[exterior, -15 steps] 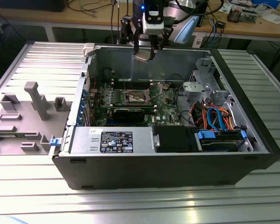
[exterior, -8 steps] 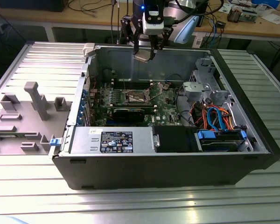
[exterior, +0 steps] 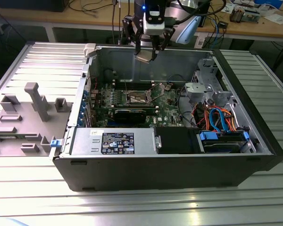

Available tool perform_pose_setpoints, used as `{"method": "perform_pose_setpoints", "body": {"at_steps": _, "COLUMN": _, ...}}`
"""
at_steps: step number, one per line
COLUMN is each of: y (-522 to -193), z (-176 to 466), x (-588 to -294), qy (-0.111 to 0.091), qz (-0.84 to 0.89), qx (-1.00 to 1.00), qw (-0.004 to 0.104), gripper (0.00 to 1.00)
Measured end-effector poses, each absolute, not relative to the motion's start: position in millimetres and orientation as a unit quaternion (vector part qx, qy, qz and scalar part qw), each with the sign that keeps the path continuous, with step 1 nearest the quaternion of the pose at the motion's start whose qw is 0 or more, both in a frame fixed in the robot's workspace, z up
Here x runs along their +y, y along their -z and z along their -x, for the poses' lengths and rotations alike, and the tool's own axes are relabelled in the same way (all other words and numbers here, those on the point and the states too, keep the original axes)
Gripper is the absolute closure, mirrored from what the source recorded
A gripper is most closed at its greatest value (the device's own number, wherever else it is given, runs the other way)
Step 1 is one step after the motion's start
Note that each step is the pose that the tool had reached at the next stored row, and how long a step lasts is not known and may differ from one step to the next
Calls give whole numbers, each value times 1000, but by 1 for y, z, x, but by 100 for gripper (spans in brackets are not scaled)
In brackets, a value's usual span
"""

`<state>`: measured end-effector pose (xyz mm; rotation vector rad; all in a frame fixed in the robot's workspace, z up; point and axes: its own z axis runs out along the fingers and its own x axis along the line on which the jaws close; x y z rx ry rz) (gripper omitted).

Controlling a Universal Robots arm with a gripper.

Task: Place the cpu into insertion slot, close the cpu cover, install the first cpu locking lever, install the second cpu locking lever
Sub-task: 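Place the cpu into insertion slot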

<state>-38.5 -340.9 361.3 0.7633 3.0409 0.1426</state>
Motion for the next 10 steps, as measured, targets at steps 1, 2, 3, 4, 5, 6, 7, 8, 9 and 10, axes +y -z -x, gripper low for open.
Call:
{"method": "perform_pose_setpoints", "body": {"at_steps": 1, "y": -361, "z": 39, "x": -341, "qy": -45, "qz": -248, "qx": 968, "qw": 2, "gripper": 46}}
{"method": "perform_pose_setpoints", "body": {"at_steps": 2, "y": -361, "z": 39, "x": -341, "qy": -45, "qz": -253, "qx": 966, "qw": 2, "gripper": 46}}
{"method": "perform_pose_setpoints", "body": {"at_steps": 3, "y": -361, "z": 39, "x": -341, "qy": -45, "qz": -261, "qx": 964, "qw": 2, "gripper": 46}}
{"method": "perform_pose_setpoints", "body": {"at_steps": 4, "y": -361, "z": 39, "x": -341, "qy": -45, "qz": -265, "qx": 963, "qw": 3, "gripper": 46}}
{"method": "perform_pose_setpoints", "body": {"at_steps": 5, "y": -361, "z": 39, "x": -341, "qy": -45, "qz": -271, "qx": 962, "qw": 3, "gripper": 46}}
{"method": "perform_pose_setpoints", "body": {"at_steps": 6, "y": -361, "z": 39, "x": -341, "qy": -45, "qz": -277, "qx": 960, "qw": 3, "gripper": 46}}
{"method": "perform_pose_setpoints", "body": {"at_steps": 7, "y": -361, "z": 39, "x": -341, "qy": -45, "qz": -284, "qx": 958, "qw": 3, "gripper": 46}}
{"method": "perform_pose_setpoints", "body": {"at_steps": 8, "y": -360, "z": 39, "x": -341, "qy": -45, "qz": -296, "qx": 954, "qw": 4, "gripper": 46}}
{"method": "perform_pose_setpoints", "body": {"at_steps": 9, "y": -360, "z": 39, "x": -341, "qy": -45, "qz": -299, "qx": 953, "qw": 4, "gripper": 46}}
{"method": "perform_pose_setpoints", "body": {"at_steps": 10, "y": -360, "z": 39, "x": -341, "qy": -45, "qz": -299, "qx": 953, "qw": 4, "gripper": 46}}
